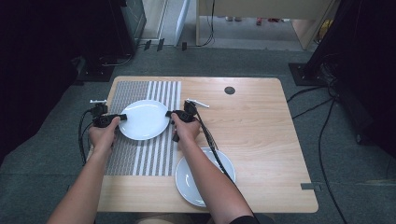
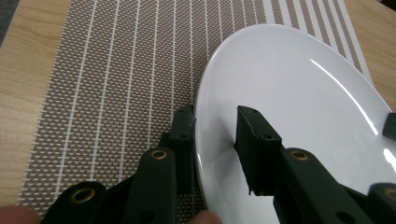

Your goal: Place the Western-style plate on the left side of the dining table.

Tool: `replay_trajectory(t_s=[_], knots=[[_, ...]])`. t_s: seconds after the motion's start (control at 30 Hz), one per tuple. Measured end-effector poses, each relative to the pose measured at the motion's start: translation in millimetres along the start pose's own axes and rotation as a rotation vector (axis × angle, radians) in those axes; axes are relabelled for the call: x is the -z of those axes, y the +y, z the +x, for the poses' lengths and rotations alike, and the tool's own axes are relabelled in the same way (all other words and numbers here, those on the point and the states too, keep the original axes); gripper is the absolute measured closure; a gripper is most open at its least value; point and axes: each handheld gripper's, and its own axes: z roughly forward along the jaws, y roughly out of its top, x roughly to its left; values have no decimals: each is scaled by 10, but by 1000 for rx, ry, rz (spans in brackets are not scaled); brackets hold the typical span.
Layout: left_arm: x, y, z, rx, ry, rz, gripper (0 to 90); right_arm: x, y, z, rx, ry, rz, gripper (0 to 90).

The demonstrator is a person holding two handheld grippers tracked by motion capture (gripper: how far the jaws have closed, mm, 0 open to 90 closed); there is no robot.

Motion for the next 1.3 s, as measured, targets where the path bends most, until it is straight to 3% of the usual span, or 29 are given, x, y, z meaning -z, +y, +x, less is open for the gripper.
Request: replay_trajectory(t_s=[0.23, 0.43, 0.53, 0.57, 0.63, 0.77, 0.8, 0.83, 0.9, 1.0, 1.1, 1.13, 1.23, 1.27, 1.3], knots=[[-20, -47, -24, -37, 51, 8, 664, -39, -38, -9, 38, -17, 13, 860], [-25, -63, -26, -33, 52, 2, 643, -48, -47, 0, 63, -22, 23, 854], [-22, -70, -43, -55, 47, 2, 564, -42, -37, 0, 74, 3, 26, 787], [-18, -74, -57, -72, 67, -7, 507, -38, -36, 7, 83, 11, 24, 750], [5, -80, -87, -102, 123, -20, 390, -28, -43, 27, 130, 18, 3, 689], [97, -74, -104, -123, 158, -32, 281, 35, -15, 47, 229, 7, -24, 588], [127, -70, -107, -122, 154, -39, 254, 93, 18, 60, 285, 12, -57, 537], [161, -68, -109, -125, 144, -48, 254, 93, 18, 60, 285, 12, -57, 537], [231, -66, -123, -128, 125, -65, 219, 172, 62, 96, 313, 43, -98, 450], [337, -89, -148, -132, 75, -99, 178, 279, 116, 151, 320, 61, -92, 358], [418, -136, -199, -151, 27, -128, 163, 392, 113, 206, 444, 10, -77, 345], [448, -151, -214, -151, 15, -137, 164, 430, 103, 219, 469, -1, -89, 346], [543, -203, -269, -162, -12, -161, 164, 554, 104, 238, 476, 7, -91, 325], [574, -222, -289, -165, -19, -167, 164, 591, 106, 242, 498, 0, -88, 318], [606, -242, -308, -173, -19, -171, 164, 673, 110, 256, 553, -24, -84, 306]])
